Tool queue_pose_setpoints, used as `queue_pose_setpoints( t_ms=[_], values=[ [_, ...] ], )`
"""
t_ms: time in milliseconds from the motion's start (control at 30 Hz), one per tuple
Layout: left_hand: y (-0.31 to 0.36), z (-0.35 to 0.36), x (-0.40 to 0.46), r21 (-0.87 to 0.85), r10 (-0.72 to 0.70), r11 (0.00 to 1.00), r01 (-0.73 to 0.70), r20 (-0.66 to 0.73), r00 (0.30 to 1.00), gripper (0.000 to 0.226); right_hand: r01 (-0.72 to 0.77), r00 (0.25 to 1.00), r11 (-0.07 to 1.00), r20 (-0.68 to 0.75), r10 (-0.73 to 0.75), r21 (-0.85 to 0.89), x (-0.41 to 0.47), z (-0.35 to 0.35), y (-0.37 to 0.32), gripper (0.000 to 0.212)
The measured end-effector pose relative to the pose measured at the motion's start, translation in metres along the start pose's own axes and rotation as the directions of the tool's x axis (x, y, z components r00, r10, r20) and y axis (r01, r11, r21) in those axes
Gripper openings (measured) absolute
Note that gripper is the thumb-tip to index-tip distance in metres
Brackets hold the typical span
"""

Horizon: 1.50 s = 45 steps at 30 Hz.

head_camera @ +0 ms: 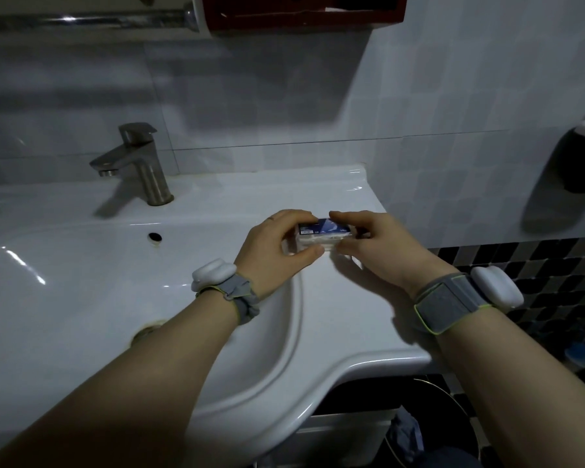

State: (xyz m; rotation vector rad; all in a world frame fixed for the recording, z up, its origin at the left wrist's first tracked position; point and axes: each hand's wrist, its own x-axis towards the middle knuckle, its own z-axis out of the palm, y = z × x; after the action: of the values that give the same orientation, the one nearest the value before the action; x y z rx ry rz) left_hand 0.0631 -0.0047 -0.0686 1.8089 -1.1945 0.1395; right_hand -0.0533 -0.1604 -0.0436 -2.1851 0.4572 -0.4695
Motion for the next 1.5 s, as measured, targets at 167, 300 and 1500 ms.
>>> queue_pose_setpoints(
  t_ms=[167,300,1500],
  values=[
    [0.001,-0.002,-0.004,-0.196,-0.093,0.976,0.095,0.017,0.996,0.044,-0.013,1.000,0.999,-0.010,0.014,0.032,0.000,0.001,0.000,0.054],
    [0.003,-0.003,-0.006,-0.231,-0.107,0.967,0.108,0.014,0.994,0.041,-0.025,0.999,0.998,-0.027,0.027,0.060,-0.001,0.000,-0.002,0.054],
    [0.021,0.000,-0.012,-0.194,-0.301,0.948,0.253,-0.282,0.911,0.030,-0.036,0.997,0.999,-0.074,0.036,0.007,0.002,0.000,0.006,0.049]
  ],
)
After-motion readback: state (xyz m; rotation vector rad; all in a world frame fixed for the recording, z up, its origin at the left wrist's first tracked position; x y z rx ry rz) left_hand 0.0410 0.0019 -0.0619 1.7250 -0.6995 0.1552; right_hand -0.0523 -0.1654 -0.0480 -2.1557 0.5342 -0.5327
